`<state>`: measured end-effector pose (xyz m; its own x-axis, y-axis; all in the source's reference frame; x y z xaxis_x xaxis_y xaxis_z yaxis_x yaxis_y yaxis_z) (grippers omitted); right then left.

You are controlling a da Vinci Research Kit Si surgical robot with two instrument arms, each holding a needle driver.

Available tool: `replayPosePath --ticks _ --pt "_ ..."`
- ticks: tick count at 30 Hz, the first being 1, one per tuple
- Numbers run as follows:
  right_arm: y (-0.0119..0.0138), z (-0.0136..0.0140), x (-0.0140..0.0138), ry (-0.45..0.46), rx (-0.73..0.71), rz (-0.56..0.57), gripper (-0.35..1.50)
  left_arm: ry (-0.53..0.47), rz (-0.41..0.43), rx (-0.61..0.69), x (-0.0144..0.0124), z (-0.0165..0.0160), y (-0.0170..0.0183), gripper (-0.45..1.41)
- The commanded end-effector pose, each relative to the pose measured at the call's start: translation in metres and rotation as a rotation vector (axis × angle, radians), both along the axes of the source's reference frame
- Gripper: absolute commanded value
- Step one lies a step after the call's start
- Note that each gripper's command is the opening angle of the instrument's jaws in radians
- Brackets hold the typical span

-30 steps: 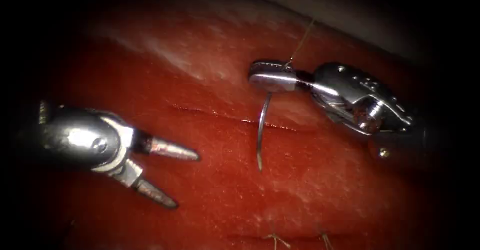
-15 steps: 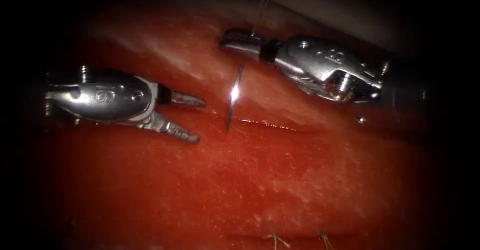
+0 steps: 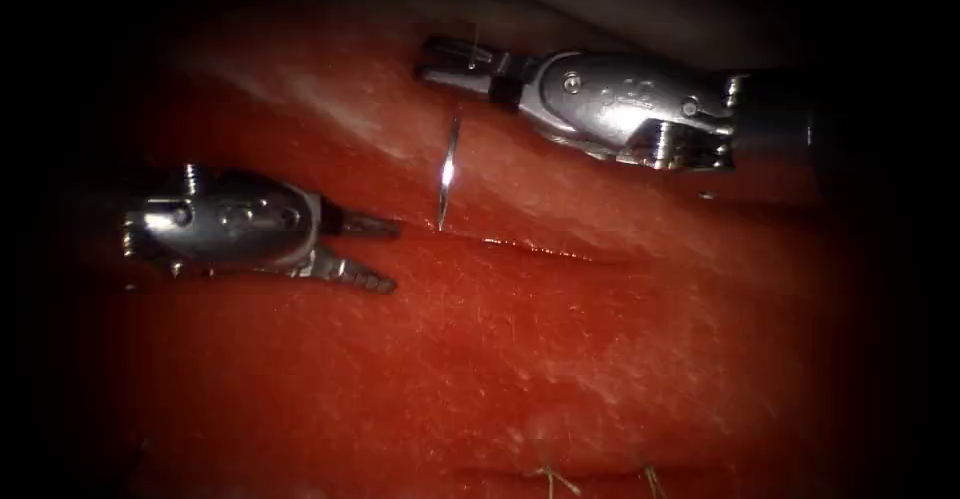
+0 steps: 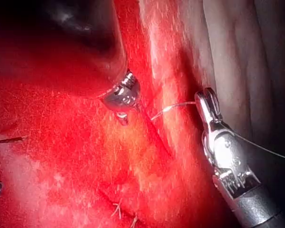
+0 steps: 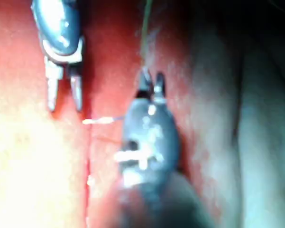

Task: Wound Closure

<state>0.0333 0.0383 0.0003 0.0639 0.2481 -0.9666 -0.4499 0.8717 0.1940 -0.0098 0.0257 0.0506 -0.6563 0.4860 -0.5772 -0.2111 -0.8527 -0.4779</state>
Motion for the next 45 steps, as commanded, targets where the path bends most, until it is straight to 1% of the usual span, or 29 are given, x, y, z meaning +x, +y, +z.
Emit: replayPosePath --ticks 1,5,7,9,10,13,18,27,40,45 --pt "0.0005 0.0003 0.0012 0.004 -0.027 0.004 -0.35 0.001 0.004 0.006 -0.0005 0.0009 -0.0006 0.17" --pt "0.0005 0.0005 0.0019 -0.006 -0.104 -0.004 -0.35 0.023 0.011 0.019 -0.0004 0.0022 -0.001 0.17" --pt "0.0003 0.0009 0.0024 -0.002 -0.187 -0.029 -0.35 0.025 0.009 0.022 -0.0003 0.0025 -0.001 0.16" --pt "0.0001 0.0011 0.0028 0.002 -0.225 -0.046 -0.35 0.026 0.005 0.025 -0.0003 0.0027 -0.0011 0.16" --pt "-0.0001 0.0014 0.0034 -0.005 -0.27 -0.059 -0.35 0.029 0.006 0.031 -0.0003 0.0031 -0.0012 0.16" --pt "-0.0006 0.0018 0.0042 -0.006 -0.327 -0.068 -0.35 0.041 0.006 0.044 -0.0002 0.0041 -0.0016 0.17" --pt "-0.001 0.0023 0.0047 -0.038 -0.414 -0.081 -0.35 0.058 0.015 0.062 0.0001 0.0051 -0.0021 0.15" --pt "-0.0021 0.0037 0.0047 -0.045 -0.451 -0.091 -0.35 0.058 0.022 0.075 0.0003 0.0053 -0.0026 0.15" --pt "-0.0032 0.0042 0.0044 -0.071 -0.504 -0.113 -0.35 0.061 0.032 0.08 0.0007 0.0055 -0.0032 0.16" --pt "-0.0044 0.0048 0.0046 -0.076 -0.524 -0.121 -0.35 0.061 0.033 0.08 0.0008 0.0055 -0.0032 0.16"
